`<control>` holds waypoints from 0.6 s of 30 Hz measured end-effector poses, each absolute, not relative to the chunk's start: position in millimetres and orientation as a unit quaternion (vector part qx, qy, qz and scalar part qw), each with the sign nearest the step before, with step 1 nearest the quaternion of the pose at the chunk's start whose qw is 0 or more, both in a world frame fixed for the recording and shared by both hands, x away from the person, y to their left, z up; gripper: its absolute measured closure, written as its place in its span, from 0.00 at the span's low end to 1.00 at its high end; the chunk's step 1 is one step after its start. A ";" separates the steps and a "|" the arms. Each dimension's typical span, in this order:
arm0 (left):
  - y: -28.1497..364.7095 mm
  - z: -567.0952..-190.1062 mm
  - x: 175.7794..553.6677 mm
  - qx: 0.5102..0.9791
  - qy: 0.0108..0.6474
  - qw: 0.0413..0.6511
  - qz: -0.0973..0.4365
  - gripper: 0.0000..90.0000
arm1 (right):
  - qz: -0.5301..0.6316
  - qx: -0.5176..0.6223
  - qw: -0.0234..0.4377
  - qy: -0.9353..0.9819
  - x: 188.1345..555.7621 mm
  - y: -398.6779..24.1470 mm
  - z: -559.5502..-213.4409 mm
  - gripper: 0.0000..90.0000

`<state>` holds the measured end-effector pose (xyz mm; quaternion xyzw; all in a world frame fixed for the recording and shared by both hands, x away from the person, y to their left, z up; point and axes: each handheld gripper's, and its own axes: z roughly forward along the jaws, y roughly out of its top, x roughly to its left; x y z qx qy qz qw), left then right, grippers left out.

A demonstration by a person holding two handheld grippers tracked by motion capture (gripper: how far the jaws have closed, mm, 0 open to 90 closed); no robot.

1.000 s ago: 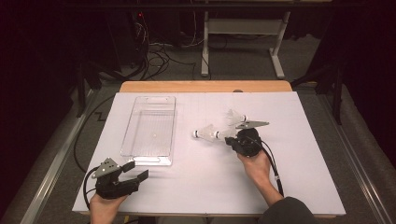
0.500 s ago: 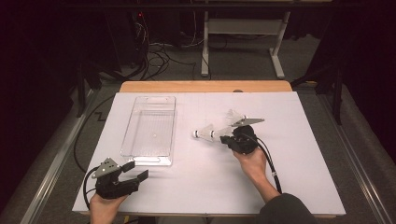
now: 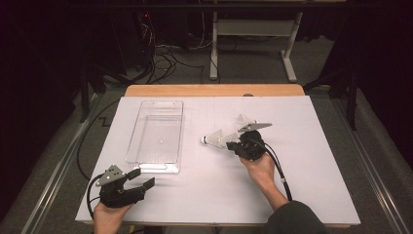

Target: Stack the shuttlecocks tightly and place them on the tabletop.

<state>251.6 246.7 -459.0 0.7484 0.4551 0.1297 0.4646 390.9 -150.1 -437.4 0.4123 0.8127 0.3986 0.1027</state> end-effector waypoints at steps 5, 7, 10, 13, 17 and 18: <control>246.7 -458.9 251.4 0.749 0.454 0.464 0.130 0.35 | 0.400 0.409 0.100 0.814 391.7 -148.0 -437.8 1.00; 246.6 -458.9 251.5 0.749 0.454 0.464 0.129 0.35 | 0.399 0.409 0.099 0.815 392.0 -147.2 -438.0 1.00; 246.6 -458.9 251.6 0.750 0.454 0.464 0.129 0.35 | 0.401 0.407 0.098 0.815 392.6 -146.6 -438.4 1.00; 246.7 -459.0 251.7 0.749 0.454 0.464 0.129 0.35 | 0.402 0.406 0.096 0.815 393.3 -145.9 -439.0 1.00; 246.5 -459.0 251.8 0.750 0.454 0.464 0.129 0.35 | 0.404 0.405 0.093 0.815 394.2 -144.8 -439.2 1.00; 246.5 -459.0 251.7 0.750 0.454 0.464 0.129 0.35 | 0.404 0.404 0.093 0.816 394.4 -144.4 -439.0 1.00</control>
